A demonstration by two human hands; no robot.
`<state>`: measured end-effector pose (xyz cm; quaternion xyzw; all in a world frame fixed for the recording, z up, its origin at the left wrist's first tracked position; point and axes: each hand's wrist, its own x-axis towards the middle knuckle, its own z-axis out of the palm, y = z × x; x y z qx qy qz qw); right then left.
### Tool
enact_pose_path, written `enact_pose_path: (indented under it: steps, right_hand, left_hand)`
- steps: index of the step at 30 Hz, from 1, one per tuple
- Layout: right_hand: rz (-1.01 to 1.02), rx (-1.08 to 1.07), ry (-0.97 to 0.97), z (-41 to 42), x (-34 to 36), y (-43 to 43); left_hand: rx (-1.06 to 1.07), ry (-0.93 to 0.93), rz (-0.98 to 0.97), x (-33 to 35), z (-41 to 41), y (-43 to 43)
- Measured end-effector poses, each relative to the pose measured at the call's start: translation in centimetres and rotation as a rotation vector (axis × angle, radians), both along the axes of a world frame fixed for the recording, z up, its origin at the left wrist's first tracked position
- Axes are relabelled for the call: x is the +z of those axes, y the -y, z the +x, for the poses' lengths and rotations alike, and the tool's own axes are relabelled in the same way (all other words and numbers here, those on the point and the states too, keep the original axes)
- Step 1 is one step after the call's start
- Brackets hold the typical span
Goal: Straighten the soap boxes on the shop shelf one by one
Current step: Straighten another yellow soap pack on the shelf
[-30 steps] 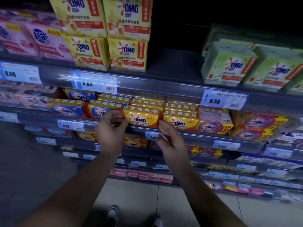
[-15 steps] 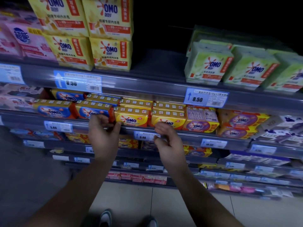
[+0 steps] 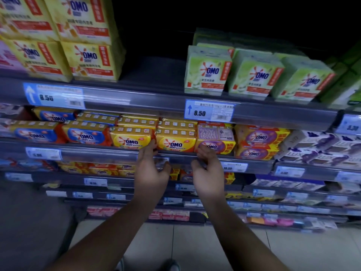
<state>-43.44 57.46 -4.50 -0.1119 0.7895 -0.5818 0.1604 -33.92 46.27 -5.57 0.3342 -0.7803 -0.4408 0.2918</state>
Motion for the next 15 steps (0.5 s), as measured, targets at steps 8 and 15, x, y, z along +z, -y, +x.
enact_pose_path:
  steps: [8,15]
  right_hand:
    - [0.036,0.08,-0.042,0.89,0.38,0.57]
    - [0.001,0.104,-0.041,0.98,0.32,0.44]
  left_hand:
    - [0.078,-0.061,0.031,0.06,-0.58,0.32]
    - [0.101,-0.15,0.085,-0.13,-0.29,0.43]
